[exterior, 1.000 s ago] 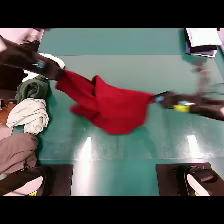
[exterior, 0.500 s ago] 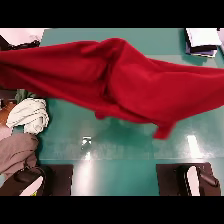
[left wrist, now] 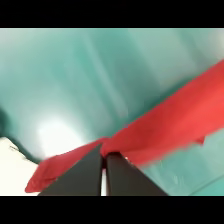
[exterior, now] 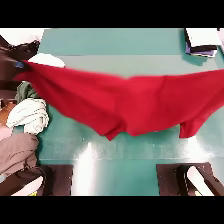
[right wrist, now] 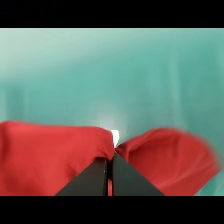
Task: Fold the shirts.
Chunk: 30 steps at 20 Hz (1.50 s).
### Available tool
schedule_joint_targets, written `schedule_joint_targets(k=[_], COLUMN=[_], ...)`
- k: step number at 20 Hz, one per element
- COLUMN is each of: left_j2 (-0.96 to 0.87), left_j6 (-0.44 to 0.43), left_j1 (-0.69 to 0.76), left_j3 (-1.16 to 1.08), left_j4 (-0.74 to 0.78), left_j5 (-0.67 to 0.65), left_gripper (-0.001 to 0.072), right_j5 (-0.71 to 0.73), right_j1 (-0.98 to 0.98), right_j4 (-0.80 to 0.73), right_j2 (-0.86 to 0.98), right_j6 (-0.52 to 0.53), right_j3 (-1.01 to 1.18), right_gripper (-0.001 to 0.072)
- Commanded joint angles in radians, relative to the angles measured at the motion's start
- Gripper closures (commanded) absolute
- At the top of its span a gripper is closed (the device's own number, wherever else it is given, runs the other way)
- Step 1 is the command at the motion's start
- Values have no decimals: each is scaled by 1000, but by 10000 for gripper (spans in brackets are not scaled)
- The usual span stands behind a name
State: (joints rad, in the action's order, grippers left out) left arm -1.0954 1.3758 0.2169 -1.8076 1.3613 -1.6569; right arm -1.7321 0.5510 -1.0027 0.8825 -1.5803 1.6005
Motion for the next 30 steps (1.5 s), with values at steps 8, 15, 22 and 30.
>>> schedule_joint_targets(k=[8, 15, 22, 30], left_j2=[-589, -580, -417, -53], left_j6=[-65, 13, 5, 22], left_j1=[-5, -182, -249, 74], left_j3=[212, 49, 352, 1003], left_j4=[-13, -108, -255, -428], left_j5=[403, 290, 219, 506], left_gripper=[683, 129, 219, 216], right_j5=[349, 447, 433, 414], right_j1=[-604, -581, -458, -441], right_j4=[-426, -433, -430, -402], right_j2=[358, 410, 312, 257], right_j6=[-20, -43, -43, -47], right_j3=[-312, -311, -312, -312], right_gripper=[697, 697, 697, 697])
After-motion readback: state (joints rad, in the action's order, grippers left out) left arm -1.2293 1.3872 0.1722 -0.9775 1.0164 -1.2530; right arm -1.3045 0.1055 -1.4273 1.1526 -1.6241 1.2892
